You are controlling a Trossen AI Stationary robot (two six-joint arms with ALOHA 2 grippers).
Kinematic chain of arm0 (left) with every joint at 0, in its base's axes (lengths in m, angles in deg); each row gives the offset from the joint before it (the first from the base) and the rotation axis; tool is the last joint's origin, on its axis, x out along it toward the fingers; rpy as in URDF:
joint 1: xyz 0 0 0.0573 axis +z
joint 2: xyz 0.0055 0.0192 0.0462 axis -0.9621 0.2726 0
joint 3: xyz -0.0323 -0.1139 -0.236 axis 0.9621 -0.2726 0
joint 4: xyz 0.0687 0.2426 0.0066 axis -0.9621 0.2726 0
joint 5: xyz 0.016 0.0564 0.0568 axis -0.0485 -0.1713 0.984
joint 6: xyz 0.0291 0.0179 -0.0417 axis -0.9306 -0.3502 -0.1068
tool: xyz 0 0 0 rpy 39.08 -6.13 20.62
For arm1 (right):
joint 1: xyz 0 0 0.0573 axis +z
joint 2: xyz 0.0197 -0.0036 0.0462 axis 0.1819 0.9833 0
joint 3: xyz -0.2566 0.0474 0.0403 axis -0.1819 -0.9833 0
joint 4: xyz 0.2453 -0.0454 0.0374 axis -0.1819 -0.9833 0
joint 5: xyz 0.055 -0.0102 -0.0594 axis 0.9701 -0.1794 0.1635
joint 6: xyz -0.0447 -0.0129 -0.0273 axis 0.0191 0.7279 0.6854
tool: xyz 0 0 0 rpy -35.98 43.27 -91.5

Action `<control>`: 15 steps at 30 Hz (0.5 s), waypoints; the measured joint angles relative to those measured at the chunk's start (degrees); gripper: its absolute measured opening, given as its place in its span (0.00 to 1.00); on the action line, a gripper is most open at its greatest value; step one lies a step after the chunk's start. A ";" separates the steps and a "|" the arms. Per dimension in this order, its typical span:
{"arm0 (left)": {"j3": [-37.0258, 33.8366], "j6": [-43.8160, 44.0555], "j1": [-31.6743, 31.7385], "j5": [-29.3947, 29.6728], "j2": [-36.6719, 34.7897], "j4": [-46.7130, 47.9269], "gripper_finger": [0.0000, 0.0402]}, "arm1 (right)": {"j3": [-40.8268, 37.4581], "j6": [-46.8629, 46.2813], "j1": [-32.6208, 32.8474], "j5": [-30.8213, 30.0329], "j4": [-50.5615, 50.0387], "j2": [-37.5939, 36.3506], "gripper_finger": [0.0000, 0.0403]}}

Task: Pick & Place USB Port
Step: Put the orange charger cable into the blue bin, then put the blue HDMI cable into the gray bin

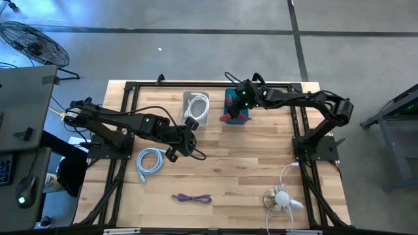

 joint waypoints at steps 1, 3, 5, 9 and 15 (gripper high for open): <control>0.00 0.00 0.00 0.01 0.00 0.00 0.16 | 0.00 0.79 0.00 -0.02 0.46 0.00 0.41; 0.00 0.00 0.00 0.00 0.00 0.02 0.16 | 0.00 1.49 0.00 0.00 1.67 -0.19 0.45; 0.00 0.00 0.00 -0.01 0.00 0.07 0.16 | 0.00 1.73 -0.01 -0.11 2.57 -0.63 0.48; -0.02 0.49 0.00 0.01 0.00 0.50 0.16 | -0.02 3.35 -0.02 0.10 5.33 -2.93 0.49; -0.02 0.94 0.00 0.03 0.00 2.03 0.16 | -0.02 7.62 0.61 6.55 6.59 -8.95 0.49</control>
